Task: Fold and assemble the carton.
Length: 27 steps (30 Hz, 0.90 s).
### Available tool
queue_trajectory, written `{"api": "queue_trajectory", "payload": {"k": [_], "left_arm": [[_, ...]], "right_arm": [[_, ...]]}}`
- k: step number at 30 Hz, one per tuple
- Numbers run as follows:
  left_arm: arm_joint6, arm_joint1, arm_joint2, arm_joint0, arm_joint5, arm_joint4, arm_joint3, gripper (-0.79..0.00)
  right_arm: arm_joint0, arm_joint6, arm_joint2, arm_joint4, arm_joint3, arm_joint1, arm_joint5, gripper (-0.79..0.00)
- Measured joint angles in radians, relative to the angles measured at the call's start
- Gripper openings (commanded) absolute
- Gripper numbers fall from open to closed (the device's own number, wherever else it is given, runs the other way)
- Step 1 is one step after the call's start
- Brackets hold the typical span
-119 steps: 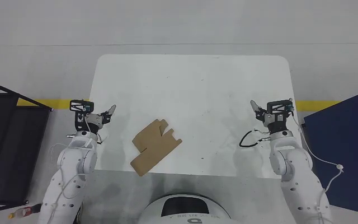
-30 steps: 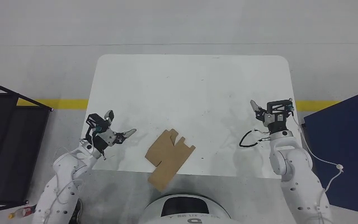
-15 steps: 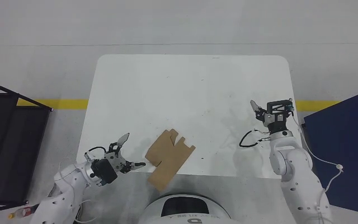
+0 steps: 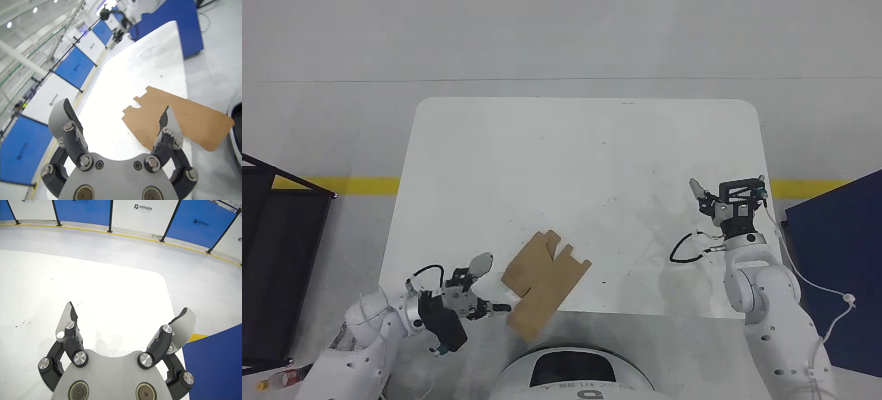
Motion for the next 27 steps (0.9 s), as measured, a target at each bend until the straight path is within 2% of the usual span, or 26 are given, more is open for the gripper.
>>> {"api": "queue_trajectory", "payload": {"k": [6,10,14,21,24,27], "left_arm": [[0.199,0.032,0.027,-0.003,0.029,0.241,0.028,0.0],[0.214,0.045,0.043,-0.003,0.053,0.325,0.05,0.0],[0.129,0.046,0.076,0.008,0.109,0.37,0.069,0.0],[-0.101,0.035,0.164,0.007,0.243,0.416,0.094,0.0],[-0.179,0.03,0.189,0.009,0.302,0.412,0.097,-0.117],[-0.254,0.028,0.214,0.013,0.332,0.437,0.097,-0.123]], "right_arm": [[0.0,0.0,0.0,0.0,0.0,0.0,0.0,0.0],[0.0,0.0,0.0,0.0,0.0,0.0,0.0,0.0],[0.0,0.0,0.0,0.0,0.0,0.0,0.0,0.0],[0.0,0.0,0.0,0.0,0.0,0.0,0.0,0.0],[0.0,0.0,0.0,0.0,0.0,0.0,0.0,0.0],[0.0,0.0,0.0,0.0,0.0,0.0,0.0,0.0]]}}
